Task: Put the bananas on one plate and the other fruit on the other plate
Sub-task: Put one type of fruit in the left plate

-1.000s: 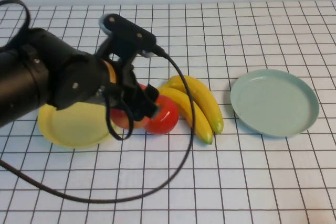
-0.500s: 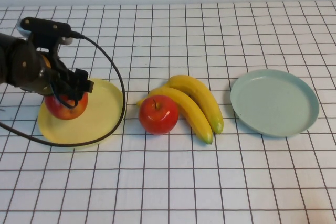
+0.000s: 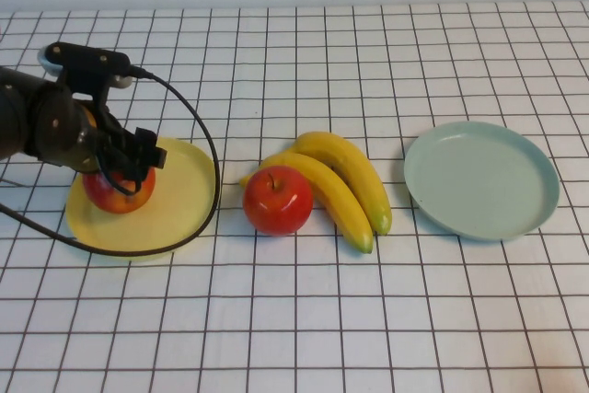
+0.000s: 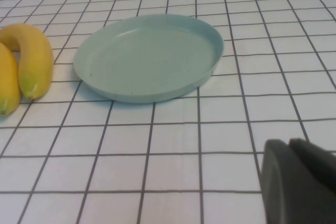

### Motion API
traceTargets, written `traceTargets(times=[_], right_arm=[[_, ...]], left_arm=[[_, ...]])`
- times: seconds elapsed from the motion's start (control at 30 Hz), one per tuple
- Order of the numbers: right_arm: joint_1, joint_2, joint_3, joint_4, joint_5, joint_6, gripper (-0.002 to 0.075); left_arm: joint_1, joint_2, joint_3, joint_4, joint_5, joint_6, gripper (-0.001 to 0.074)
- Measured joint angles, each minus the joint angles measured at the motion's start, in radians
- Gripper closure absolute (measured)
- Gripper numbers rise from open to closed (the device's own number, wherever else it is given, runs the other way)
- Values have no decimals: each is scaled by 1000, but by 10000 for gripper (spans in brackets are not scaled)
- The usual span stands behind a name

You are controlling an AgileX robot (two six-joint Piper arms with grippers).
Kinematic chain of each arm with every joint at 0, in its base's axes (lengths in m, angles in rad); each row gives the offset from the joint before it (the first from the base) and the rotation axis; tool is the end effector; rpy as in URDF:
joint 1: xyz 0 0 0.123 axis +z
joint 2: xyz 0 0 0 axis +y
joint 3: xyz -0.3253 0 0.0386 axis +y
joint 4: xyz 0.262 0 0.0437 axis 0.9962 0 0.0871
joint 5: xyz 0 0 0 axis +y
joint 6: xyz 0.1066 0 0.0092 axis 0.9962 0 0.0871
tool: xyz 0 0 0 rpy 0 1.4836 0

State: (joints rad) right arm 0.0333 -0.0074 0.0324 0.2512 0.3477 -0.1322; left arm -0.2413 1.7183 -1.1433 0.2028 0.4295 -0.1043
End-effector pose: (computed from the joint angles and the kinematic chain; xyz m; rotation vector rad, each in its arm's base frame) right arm 0.0397 0.0104 0.1672 0.0065 1.8487 0.1745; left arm 0.3857 -0.0857 0.2491 0.3614 2.4496 0.0354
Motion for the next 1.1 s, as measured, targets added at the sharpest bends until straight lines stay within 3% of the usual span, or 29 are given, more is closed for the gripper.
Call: traceTargets(times=[0.07,0.13,0.2,0.4,0.67,0.83,1.1], right_arm=[[0,0,0,0,0,0,741],[0,0,0,0,0,0,741],[0,0,0,0,0,0,741],[0,0,0,0,0,0,741],[0,0,0,0,0,0,741],[0,0,0,0,0,0,741],[0,0,0,0,0,0,741]], left_arm=[[0,0,0,-2,0,17,183],[0,0,0,-7,4,45,105],[0,0,0,-25,6,70,72],[0,-22,-27,-67,73,81,66],[-11,-105,-219,-214,289,123,66],[-111,-101,-257,-390,307,242,66],[-276,28,-259,-423,235,382,66]])
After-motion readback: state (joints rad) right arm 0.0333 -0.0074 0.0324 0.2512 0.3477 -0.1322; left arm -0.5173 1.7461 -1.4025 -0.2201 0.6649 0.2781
